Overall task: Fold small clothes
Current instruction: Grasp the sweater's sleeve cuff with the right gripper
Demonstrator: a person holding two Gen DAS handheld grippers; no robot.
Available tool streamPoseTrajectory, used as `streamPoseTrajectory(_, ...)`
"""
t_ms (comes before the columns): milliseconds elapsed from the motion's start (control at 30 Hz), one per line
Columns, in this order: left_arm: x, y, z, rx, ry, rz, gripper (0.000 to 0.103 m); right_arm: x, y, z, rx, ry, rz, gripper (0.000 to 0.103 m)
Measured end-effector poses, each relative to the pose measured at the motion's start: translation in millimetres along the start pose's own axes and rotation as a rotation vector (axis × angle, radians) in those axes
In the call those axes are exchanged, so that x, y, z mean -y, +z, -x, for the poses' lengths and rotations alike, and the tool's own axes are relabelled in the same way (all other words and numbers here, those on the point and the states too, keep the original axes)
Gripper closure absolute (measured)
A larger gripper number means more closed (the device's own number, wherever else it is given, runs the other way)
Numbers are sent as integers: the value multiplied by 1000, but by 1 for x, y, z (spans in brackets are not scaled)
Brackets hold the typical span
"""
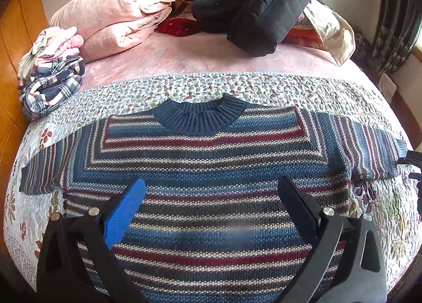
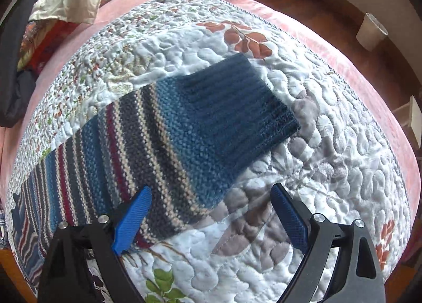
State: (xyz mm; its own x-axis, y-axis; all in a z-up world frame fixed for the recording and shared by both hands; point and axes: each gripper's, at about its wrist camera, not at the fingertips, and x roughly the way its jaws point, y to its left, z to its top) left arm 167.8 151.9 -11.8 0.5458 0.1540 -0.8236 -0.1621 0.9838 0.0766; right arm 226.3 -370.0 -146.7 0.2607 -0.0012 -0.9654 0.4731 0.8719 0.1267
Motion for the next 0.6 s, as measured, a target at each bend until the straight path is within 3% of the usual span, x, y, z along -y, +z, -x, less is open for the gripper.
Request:
streamPoseTrajectory(100, 5, -1, -7, -10, 5, -6, 3, 9, 6, -6, 0, 52, -31, 21)
streamPoseTrajectory(167, 6, -2, -9, -14, 9, -6, 3, 10, 9, -5, 8, 81, -26, 43)
streamPoseTrajectory(200, 6, -3, -9, -16, 11, -6, 3, 10, 10, -5, 5, 91, -22, 49)
streamPoseTrajectory(267, 6, -6, -11, -22, 13, -4, 3, 7, 14, -3, -1, 129, -15, 80)
streamPoseTrajectory(300, 6, -7, -11, -26, 12, -3, 3, 7, 15, -2, -3, 164, -12, 87)
streamPoseTrajectory(433, 3, -12, -12, -34, 11, -7, 3, -5, 12, 11, 37, 149, 49, 90)
streamPoseTrajectory(600, -11, -15, -16, -63, 2, 27, 3, -27, 6, 17, 84, 39, 127, 91)
